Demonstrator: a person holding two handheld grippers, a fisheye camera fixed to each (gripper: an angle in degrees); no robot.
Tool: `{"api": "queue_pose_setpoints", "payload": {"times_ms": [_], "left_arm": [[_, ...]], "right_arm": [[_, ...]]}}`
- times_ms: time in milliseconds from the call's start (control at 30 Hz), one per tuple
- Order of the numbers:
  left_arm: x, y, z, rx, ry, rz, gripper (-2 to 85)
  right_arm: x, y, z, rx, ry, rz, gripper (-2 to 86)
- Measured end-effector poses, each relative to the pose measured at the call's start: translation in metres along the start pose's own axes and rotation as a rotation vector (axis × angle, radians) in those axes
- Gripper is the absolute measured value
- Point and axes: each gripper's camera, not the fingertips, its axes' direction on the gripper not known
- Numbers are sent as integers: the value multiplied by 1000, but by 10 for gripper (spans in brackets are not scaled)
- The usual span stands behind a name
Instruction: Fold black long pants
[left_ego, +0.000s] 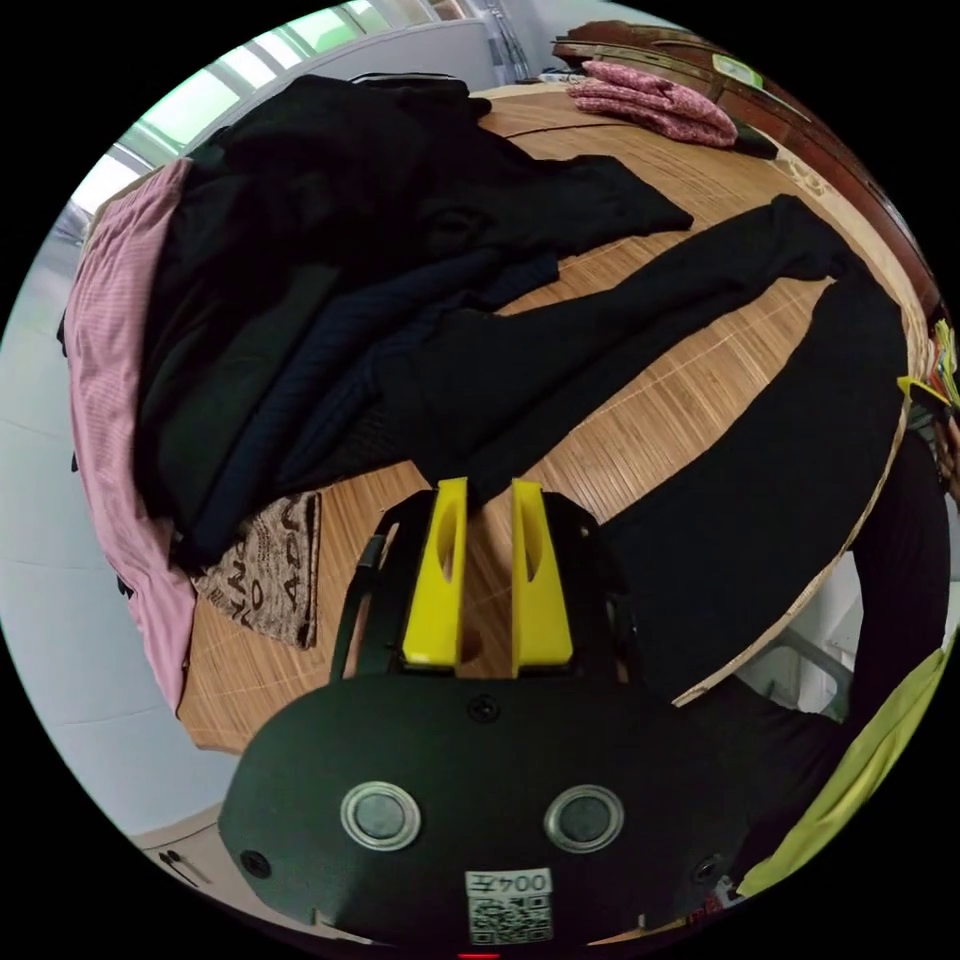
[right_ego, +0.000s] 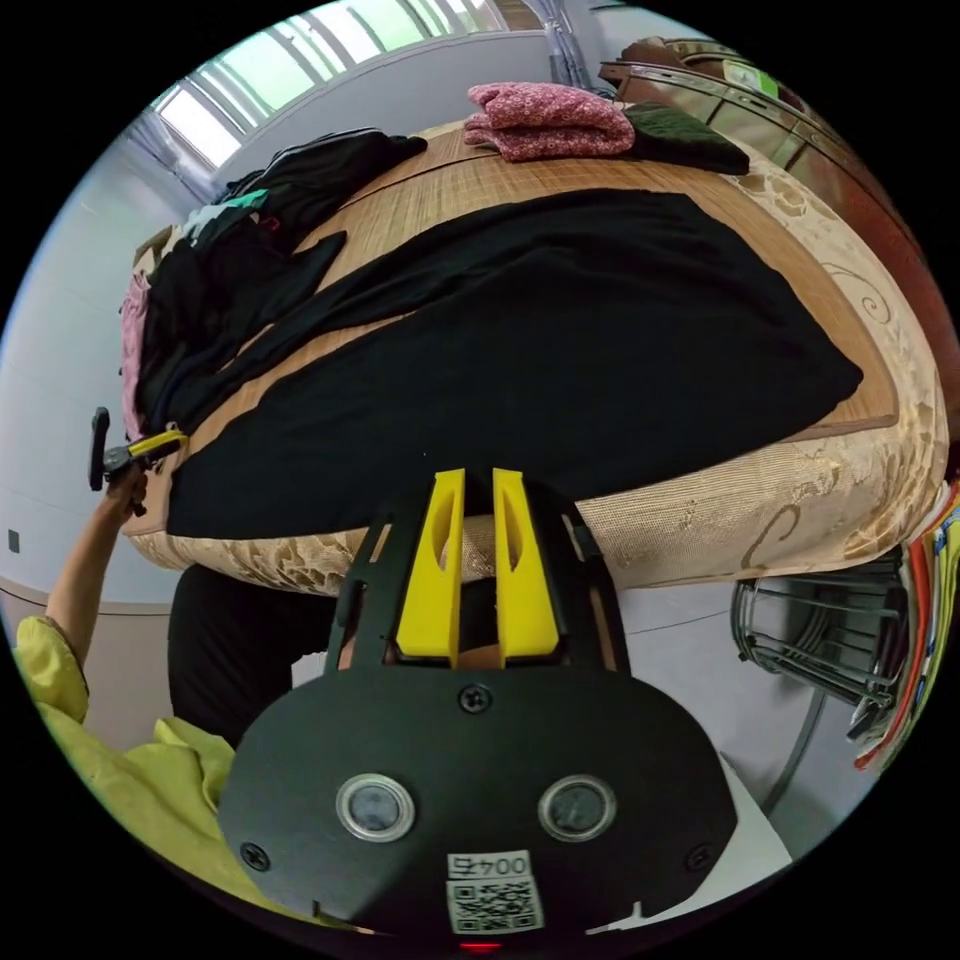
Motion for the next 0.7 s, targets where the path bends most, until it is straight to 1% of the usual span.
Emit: {"api": "queue_pose_setpoints", "payload": {"times_ms": [100, 267, 333, 367, 400, 467, 500, 567, 633, 700], "left_arm": [[-13, -26, -4, -35, 36, -15, 31], [-38, -57, -51, 49, 76, -31, 20], [-43, -62, -73, 126, 143, 29, 19], [-42, -63, -74, 127, 172, 59, 19], [-41, -65, -71, 101, 207, 106, 19], [-41, -67, -59, 49, 210, 145, 21], [-46, -69, -52, 24, 197, 130, 23], [-62, -76, -49, 49, 183, 46, 25], [-85, -95, -53, 136, 248, -67, 27], [-89, -120, -48, 131, 277, -73, 31]], "right_arm": [[-12, 10, 4, 1, 4, 7, 52], [-32, 28, 11, 4, 4, 24, 45], [-41, 33, 13, 4, 21, 17, 44], [-46, 36, 15, 3, 27, 15, 44], [-48, 38, 15, 3, 27, 15, 44], [-55, 45, 18, 5, 17, 20, 44], [-56, 46, 18, 5, 14, 22, 44], [-63, 52, 20, 5, 2, 26, 43], [-68, 56, 22, 4, 4, 27, 43], [-75, 60, 24, 3, 12, 24, 42]]}}
